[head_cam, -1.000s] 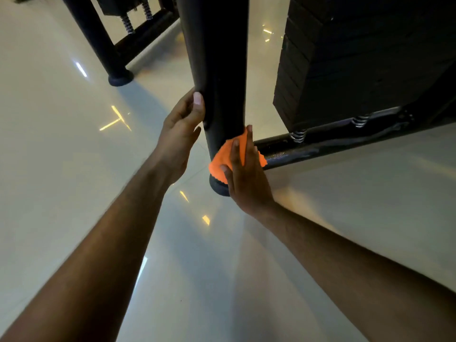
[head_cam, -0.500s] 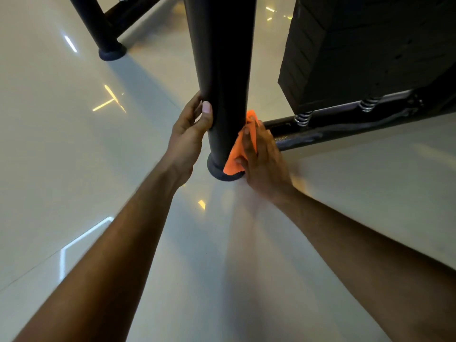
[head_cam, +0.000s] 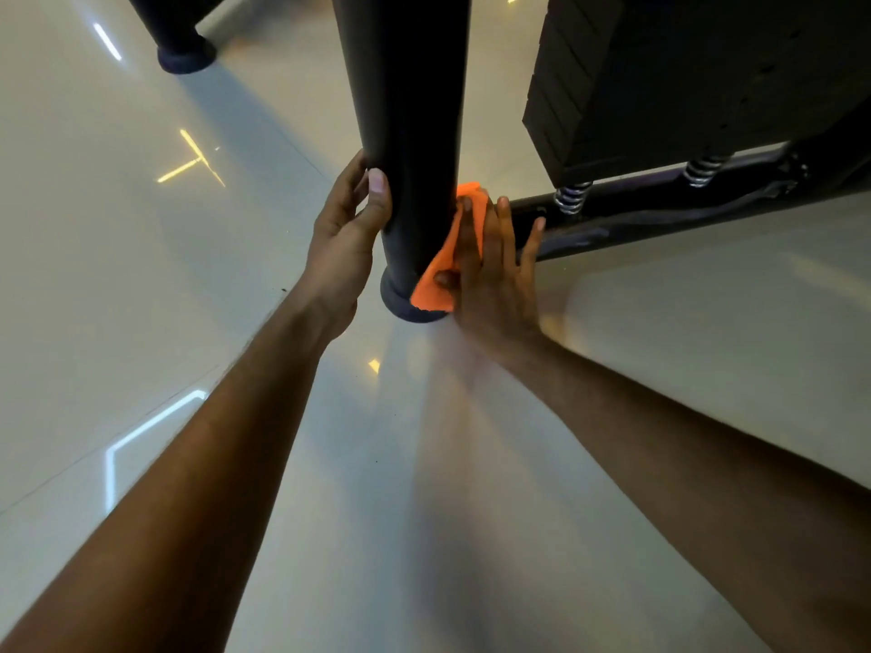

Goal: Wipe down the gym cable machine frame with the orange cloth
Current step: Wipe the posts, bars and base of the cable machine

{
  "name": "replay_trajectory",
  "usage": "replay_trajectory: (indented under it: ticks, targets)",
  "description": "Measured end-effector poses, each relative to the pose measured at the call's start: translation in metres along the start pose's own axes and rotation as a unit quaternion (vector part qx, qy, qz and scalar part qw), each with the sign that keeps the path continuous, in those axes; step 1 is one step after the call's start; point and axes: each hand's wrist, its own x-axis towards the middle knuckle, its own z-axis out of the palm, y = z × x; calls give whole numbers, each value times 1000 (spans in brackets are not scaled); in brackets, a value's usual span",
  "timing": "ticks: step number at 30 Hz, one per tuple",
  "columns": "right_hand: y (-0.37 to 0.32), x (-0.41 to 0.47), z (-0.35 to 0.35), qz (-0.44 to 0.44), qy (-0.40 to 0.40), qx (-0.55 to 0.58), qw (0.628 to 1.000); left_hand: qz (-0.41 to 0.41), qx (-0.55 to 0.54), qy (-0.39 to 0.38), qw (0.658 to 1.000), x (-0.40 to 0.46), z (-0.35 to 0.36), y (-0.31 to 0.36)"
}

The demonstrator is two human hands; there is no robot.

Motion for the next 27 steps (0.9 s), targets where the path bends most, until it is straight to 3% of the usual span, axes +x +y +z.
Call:
replay_trajectory:
  ticks: [3,5,9,16,22,24,27]
  targets:
    - [-35,1,3,110,-5,45,993,18,14,-11,1000,-3,8,-7]
    - [-31,1,2,100,-6,38,994,34,20,-19,999,-4,12,-12]
    - [5,-6,10,-19,-4,-60,998,42,24,-23,999,-3,12,-16]
    - [-40,-6,5,133,20,82,988,45,32,-21,998,-2,13,-15]
    - [-9,-13,15,31,-7,-40,999,34,28,-22,999,-2,10,-16]
    - [-10,-13,14,44,-4,-16,999,36,26,-18,999,-3,11,-14]
    - [-40,-7,3,134,24,77,988,38,34,-18,999,-3,13,-14]
